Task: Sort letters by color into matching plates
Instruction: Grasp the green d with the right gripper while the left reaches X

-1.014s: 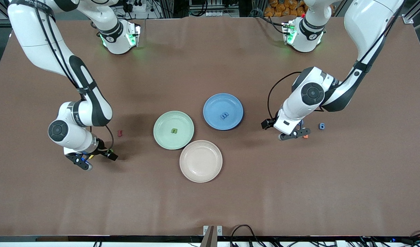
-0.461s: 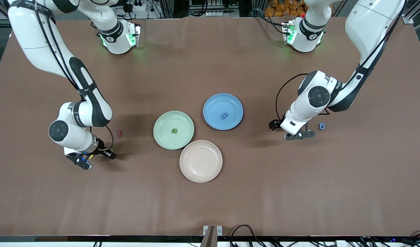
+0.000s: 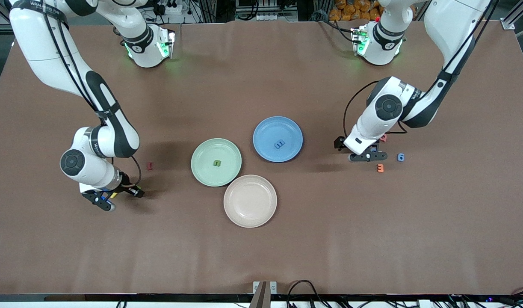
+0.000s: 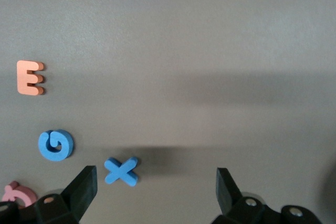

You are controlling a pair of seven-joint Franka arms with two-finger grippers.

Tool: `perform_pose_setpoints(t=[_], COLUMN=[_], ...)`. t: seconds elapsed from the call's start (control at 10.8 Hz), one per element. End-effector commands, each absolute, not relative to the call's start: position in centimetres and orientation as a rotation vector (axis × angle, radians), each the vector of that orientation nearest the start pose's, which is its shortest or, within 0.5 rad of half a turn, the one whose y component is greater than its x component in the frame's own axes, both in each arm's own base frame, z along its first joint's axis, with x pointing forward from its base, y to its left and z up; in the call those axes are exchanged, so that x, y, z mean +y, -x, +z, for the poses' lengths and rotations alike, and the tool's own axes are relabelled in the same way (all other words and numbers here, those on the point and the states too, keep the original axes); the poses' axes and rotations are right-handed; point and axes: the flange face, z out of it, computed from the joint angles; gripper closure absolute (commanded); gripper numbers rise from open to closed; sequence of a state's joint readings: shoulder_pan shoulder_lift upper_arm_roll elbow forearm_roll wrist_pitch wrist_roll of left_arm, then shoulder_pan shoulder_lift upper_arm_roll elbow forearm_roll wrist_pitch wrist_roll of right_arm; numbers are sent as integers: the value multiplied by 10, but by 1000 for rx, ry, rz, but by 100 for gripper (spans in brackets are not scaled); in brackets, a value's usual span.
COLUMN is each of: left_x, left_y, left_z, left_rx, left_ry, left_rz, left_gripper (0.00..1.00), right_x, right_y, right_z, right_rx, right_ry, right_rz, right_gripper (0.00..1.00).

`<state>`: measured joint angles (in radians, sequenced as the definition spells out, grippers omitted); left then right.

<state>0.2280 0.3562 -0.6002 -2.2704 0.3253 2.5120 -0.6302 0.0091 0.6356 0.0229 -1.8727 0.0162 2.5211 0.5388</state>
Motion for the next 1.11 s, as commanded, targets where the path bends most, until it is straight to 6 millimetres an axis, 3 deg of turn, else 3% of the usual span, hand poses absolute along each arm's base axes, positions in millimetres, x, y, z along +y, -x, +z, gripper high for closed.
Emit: perform_pose_setpoints(t=[0.0, 0.09, 0.55, 0.65, 1.01], left_x=[-192, -181, -178, -180, -171], left_y=[-475, -475, -462, -460, -457], left_z=[226, 220, 205, 204, 196], left_rx=[127, 132, 151, 161, 237], left_ry=[3128, 3134, 3164, 3163, 3125], left_rz=[-26, -44, -73, -69, -67], left_gripper=[0, 0, 0, 8, 10], right_x=[17, 17, 18, 19, 19], right_y=[-629, -630, -630, -630, -630], right_z=[172, 175, 175, 175, 174], right_rx=[793, 794, 794, 791, 791], right_ry=[3004, 3002, 3001, 3002, 3002], right_rz=[-8, -14, -14, -14, -11], right_gripper=[40, 41, 50, 52, 60])
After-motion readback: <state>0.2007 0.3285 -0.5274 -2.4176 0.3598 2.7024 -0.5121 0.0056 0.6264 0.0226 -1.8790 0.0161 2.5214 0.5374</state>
